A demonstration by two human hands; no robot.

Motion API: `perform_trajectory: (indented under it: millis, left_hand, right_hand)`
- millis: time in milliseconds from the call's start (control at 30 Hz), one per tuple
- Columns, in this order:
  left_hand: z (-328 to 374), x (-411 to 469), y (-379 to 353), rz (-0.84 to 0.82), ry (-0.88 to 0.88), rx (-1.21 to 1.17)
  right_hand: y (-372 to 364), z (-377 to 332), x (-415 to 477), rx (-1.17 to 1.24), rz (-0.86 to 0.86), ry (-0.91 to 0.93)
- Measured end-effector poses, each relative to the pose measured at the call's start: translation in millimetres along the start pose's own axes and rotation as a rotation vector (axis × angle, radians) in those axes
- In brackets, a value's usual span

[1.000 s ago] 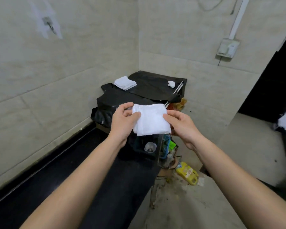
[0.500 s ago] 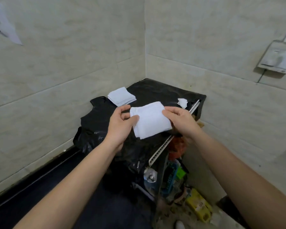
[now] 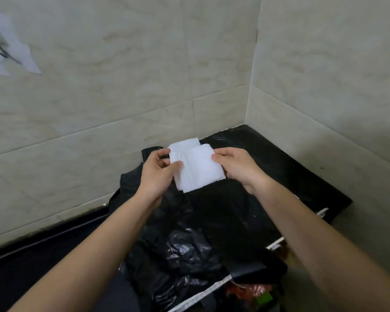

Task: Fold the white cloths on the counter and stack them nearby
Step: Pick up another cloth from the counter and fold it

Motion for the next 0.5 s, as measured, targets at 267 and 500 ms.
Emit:
perform_trajectory:
  millis: [267,500]
  left_hand:
    - [-21.5,77.1,10.4,0.16,0.017,-0.024]
    - [-44.6,127.3,15.2,0.24,0.022,0.124]
  right_hand:
    - [-5.2,0.8,89.3,-0.068,0.017,0.022]
    - [-9.2,14.2,140.0,-0.435,0.061,0.087]
Point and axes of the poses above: each hand's wrist, its own x-axis towards the middle knuckle, its own y-axis out of the back of the hand, z = x × y, the point moved 4 cm from there along x, towards the middle knuckle, and after that the axes turned 10 degrees about -z, right-handed, at the moved point
